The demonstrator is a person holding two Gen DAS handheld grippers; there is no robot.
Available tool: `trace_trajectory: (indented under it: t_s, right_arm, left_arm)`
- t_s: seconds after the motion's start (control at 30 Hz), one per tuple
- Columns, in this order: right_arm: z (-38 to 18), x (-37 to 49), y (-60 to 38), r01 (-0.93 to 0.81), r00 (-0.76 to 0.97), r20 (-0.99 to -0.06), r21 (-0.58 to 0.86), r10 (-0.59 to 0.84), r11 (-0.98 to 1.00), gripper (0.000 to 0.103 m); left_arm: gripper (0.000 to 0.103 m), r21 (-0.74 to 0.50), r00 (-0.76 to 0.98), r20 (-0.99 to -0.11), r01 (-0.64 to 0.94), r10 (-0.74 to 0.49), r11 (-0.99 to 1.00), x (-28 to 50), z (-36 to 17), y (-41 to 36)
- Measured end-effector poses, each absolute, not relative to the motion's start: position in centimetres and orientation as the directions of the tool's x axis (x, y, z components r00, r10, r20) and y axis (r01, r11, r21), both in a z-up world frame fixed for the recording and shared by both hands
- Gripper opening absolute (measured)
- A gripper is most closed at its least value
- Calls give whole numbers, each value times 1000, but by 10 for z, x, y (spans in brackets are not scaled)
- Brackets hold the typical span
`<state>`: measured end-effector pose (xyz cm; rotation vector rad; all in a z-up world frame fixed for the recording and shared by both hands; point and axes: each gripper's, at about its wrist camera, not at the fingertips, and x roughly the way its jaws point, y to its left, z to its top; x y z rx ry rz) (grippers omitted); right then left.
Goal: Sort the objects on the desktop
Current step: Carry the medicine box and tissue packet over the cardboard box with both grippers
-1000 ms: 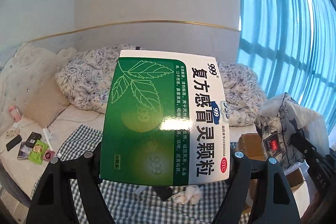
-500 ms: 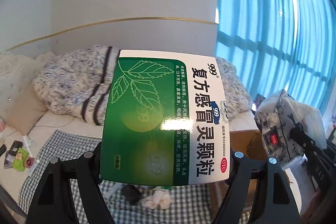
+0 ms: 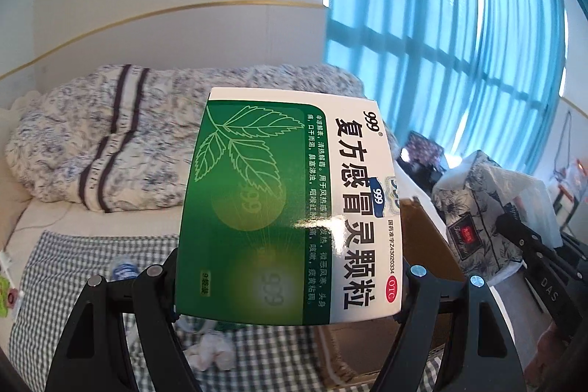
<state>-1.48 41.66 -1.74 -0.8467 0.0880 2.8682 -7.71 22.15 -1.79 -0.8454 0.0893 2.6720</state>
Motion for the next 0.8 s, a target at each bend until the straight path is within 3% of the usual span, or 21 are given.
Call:
trace_trajectory:
  t_s: [0.8]
  right_arm:
    - [-103,-44,440,-179,-636,-758,-32,141,-983,8]
  left_arm:
    - [80,-62,-508,-774,-535,379,-843,-108,-112,305]
